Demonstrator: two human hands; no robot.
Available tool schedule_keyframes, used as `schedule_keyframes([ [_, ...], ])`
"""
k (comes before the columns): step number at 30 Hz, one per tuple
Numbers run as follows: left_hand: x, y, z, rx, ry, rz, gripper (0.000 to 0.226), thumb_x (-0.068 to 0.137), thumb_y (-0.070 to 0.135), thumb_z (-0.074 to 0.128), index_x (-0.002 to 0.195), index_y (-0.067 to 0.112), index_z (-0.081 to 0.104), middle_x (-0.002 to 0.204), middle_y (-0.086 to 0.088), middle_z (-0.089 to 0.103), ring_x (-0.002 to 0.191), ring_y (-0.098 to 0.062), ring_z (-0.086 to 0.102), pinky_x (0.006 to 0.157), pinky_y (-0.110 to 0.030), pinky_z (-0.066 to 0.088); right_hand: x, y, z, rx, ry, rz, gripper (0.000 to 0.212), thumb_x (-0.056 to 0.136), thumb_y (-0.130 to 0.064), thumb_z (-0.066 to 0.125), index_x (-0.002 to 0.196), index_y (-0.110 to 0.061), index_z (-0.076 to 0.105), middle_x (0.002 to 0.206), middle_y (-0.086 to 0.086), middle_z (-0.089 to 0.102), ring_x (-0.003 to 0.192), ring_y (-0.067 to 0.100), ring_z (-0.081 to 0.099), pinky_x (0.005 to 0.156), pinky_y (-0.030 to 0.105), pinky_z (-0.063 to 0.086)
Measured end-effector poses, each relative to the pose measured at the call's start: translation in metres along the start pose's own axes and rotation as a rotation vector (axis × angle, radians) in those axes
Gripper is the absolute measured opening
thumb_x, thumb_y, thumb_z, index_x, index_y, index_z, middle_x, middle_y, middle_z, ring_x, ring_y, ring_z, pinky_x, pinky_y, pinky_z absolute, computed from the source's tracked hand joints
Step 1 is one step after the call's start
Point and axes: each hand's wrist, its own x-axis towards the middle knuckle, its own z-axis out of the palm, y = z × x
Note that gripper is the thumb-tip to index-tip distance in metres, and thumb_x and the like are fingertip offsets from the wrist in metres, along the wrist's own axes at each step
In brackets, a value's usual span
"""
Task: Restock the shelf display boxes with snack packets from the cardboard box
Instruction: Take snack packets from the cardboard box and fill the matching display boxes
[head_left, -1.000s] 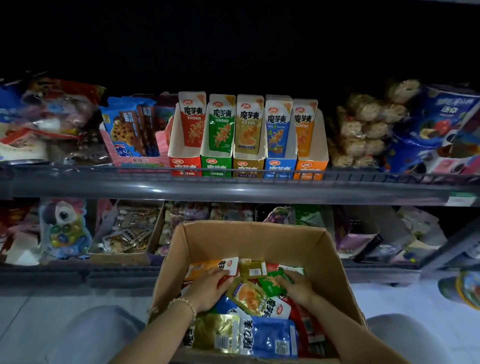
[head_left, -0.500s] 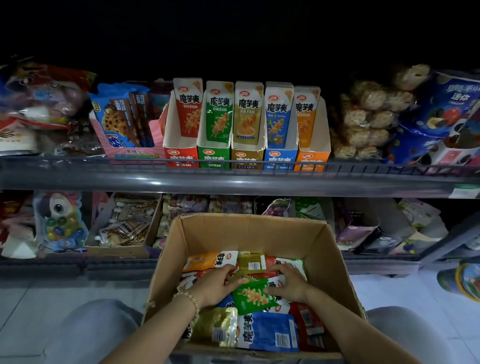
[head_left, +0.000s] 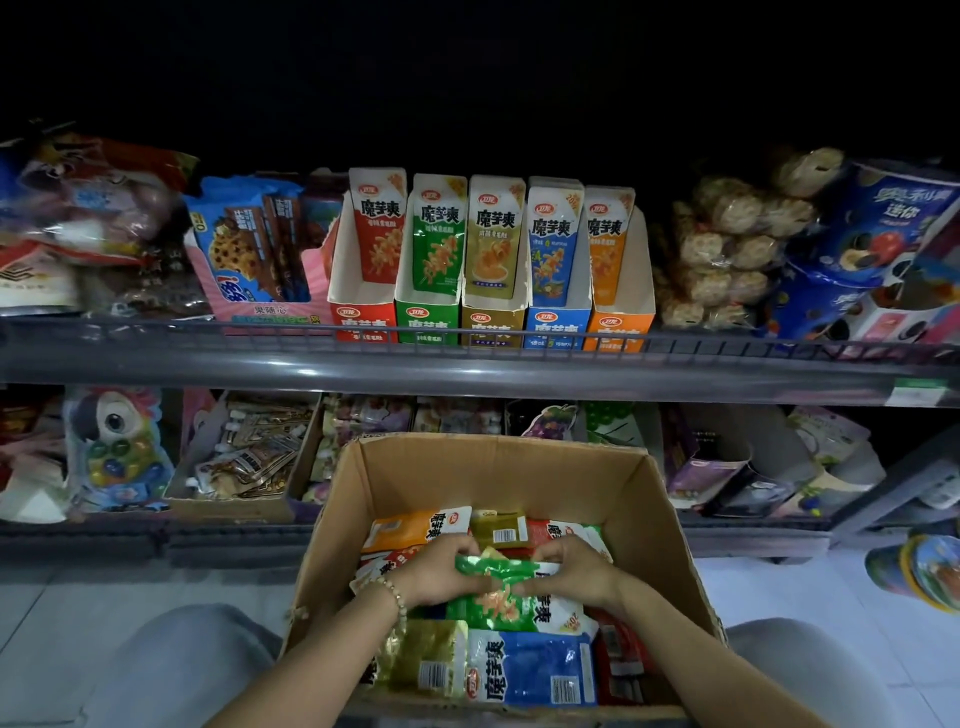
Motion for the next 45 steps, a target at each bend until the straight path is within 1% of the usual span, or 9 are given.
schedule_keyframes([
  [3,-0.017,0.022,-0.023,-0.074,0.095,0.045,0.031,0.077,0.043,0.073,0.092,0.022,0.055,0.090,0.011,0.061,0.075,0.001,0.056,0.063,-0.011,0.043,-0.009,-0.024,-0.010,0.100,0.080,-0.136,0.023,0.073,-0.022,0.081,0.085,-0.005,0.071,0.081,-0.007,0.071,0.076,-0.001,0.064,0.077,0.015,0.045],
  [6,-0.031,0.037,-0.047,-0.128,0.231,0.050,0.038,0.076,0.043,0.072,0.100,0.022,0.053,0.102,0.006,0.063,0.088,-0.006,0.060,0.074,-0.018,0.048,-0.019,-0.047,-0.022,0.257,0.196,-0.227,0.026,0.078,-0.015,0.075,0.101,-0.006,0.066,0.092,0.004,0.071,0.073,0.013,0.068,0.065,0.022,0.053],
  [10,-0.053,0.057,-0.068,-0.423,0.435,0.066,0.045,0.073,0.034,0.077,0.107,0.025,0.050,0.113,0.012,0.057,0.100,-0.007,0.056,0.090,-0.027,0.044,-0.024,-0.068,-0.025,0.511,0.467,-0.244,0.050,0.074,-0.028,0.076,0.116,-0.015,0.053,0.106,0.004,0.067,0.089,0.015,0.068,0.074,0.027,0.056],
  [15,-0.064,0.079,-0.067,-0.829,0.478,0.153,0.038,0.071,0.008,0.078,0.099,0.028,0.062,0.093,0.001,0.074,0.082,-0.014,0.072,0.063,-0.022,0.056,-0.026,-0.094,-0.015,0.778,0.368,-0.228,0.043,0.078,-0.025,0.071,0.116,-0.012,0.055,0.105,0.004,0.072,0.095,0.016,0.069,0.078,0.027,0.053],
  [25,-0.073,0.101,-0.075,-0.795,0.304,0.238,0.040,0.079,0.010,0.070,0.112,0.027,0.056,0.103,0.002,0.072,0.087,-0.009,0.070,0.065,-0.022,0.055,-0.037,-0.135,-0.043,0.568,0.463,-0.475,0.046,0.076,-0.006,0.075,0.114,-0.009,0.050,0.099,0.007,0.071,0.088,0.018,0.070,0.066,0.028,0.058],
  [30,-0.066,0.118,-0.085,-0.784,0.447,0.254,0.042,0.073,0.014,0.077,0.108,0.027,0.058,0.102,0.006,0.072,0.088,-0.004,0.069,0.063,-0.014,0.052,-0.039,-0.149,-0.050,0.528,0.485,-0.640,0.057,0.086,-0.007,0.065,0.130,-0.035,0.043,0.116,0.004,0.065,0.101,0.021,0.067,0.074,0.038,0.059],
  [38,-0.064,0.131,-0.119,-0.724,0.559,0.290,0.028,0.076,0.019,0.075,0.101,0.020,0.063,0.094,0.005,0.073,0.080,-0.002,0.069,0.060,-0.013,0.050,-0.033,-0.182,-0.079,0.501,0.304,-0.630,0.058,0.085,0.001,0.063,0.124,-0.035,0.043,0.096,0.000,0.073,0.091,0.018,0.070,0.065,0.027,0.058],
  [41,-0.068,0.128,-0.142,-0.695,0.643,0.268,0.025,0.081,0.040,0.065,0.101,0.026,0.063,0.096,0.008,0.072,0.086,-0.003,0.067,0.069,-0.019,0.049,-0.027,-0.201,-0.092,0.470,0.324,-0.635,0.062,0.083,0.002,0.065,0.127,-0.035,0.042,0.097,0.002,0.072,0.091,0.019,0.070,0.066,0.028,0.059],
  [45,-0.076,0.120,-0.182,-0.703,0.793,0.309,0.012,0.090,0.029,0.058,0.096,0.022,0.065,0.090,0.003,0.072,0.068,-0.003,0.069,0.055,-0.014,0.050,-0.013,-0.227,-0.114,0.453,0.419,-0.684,0.061,0.085,0.001,0.063,0.132,-0.031,0.040,0.094,-0.003,0.072,0.087,0.014,0.070,0.064,0.027,0.059],
])
